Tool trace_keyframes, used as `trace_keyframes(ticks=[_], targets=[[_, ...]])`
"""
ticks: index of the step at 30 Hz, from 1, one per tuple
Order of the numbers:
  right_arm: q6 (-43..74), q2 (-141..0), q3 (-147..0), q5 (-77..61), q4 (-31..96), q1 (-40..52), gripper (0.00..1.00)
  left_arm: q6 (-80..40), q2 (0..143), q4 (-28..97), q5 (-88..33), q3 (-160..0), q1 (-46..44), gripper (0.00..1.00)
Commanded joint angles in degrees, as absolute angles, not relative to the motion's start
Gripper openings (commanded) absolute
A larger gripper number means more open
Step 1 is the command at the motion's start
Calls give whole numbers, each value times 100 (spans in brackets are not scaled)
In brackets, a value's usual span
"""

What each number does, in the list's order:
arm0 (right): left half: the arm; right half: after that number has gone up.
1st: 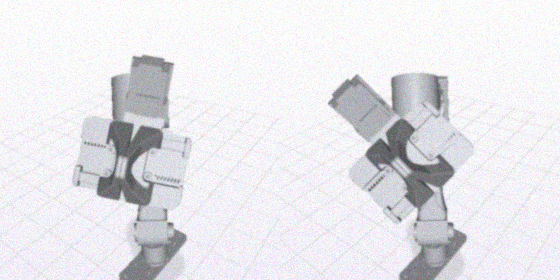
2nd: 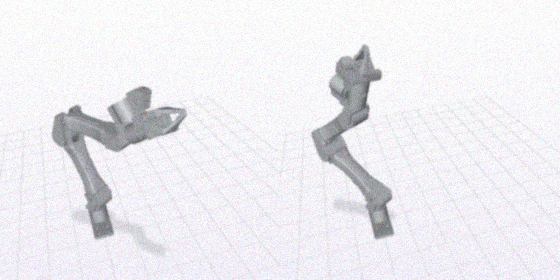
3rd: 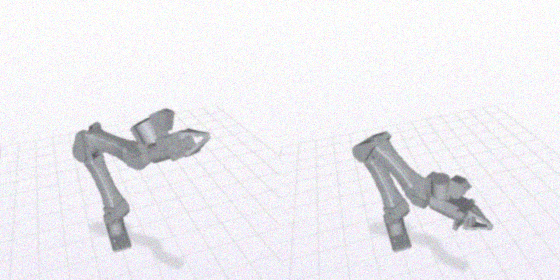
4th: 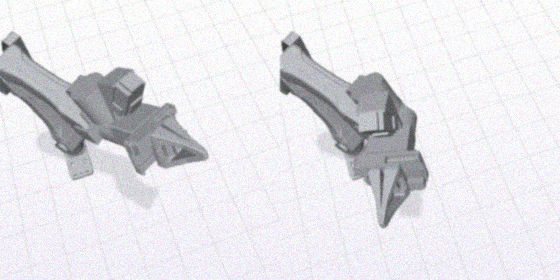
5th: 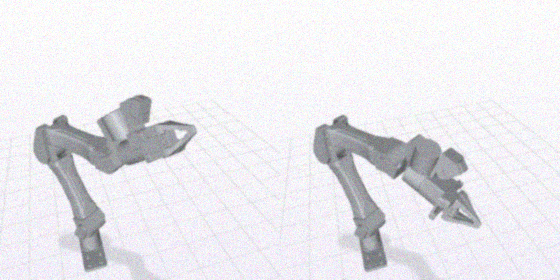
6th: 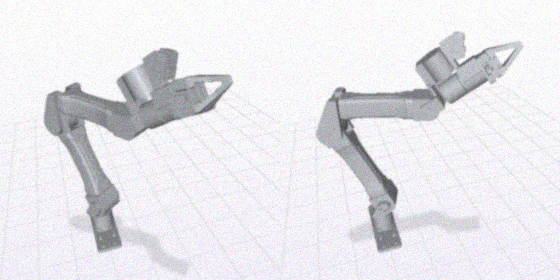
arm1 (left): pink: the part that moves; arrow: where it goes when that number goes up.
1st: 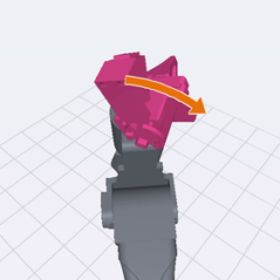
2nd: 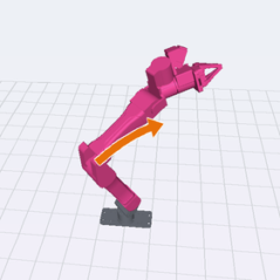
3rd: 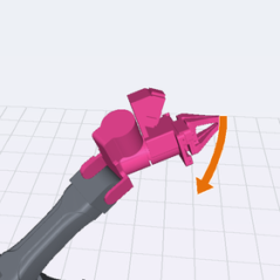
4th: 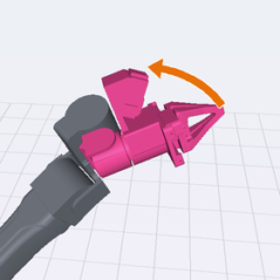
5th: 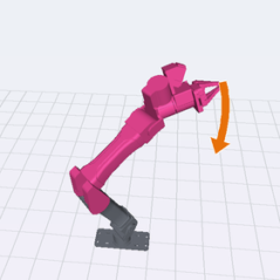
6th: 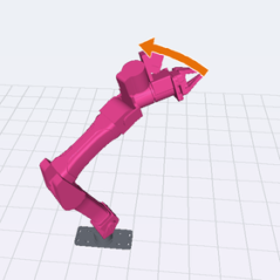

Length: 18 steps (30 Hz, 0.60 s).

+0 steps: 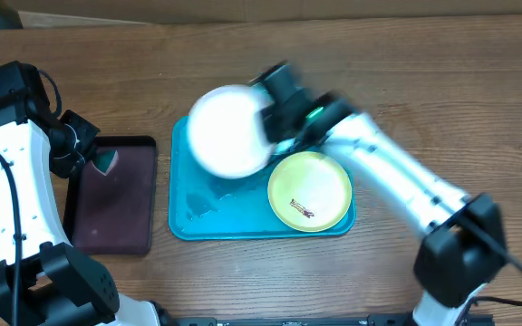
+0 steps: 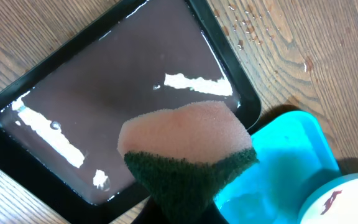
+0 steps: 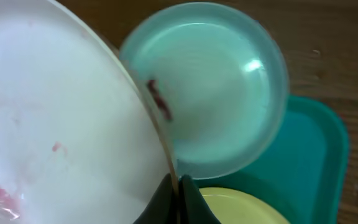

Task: Clean dirty plates on tray and stack at the side
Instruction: 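Carry the white plate right and set it on the table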

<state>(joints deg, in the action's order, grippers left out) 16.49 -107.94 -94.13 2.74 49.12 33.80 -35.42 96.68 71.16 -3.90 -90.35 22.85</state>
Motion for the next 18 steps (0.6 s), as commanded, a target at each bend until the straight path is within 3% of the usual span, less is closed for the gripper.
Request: trace_keyframes(ticks=[1, 8, 18], targets=[[2123, -10556, -9520, -1492, 5474, 2025, 4, -3426, 9712, 7131, -408, -9011, 2248, 4], [2147, -10562, -9209, -1028, 6119, 235, 4, -3426, 9712, 7102, -403, -9011, 2248, 4], [2580, -10562, -7944, -16, 5225, -893, 4, -3424, 9712, 7087, -403, -9011, 2248, 4]])
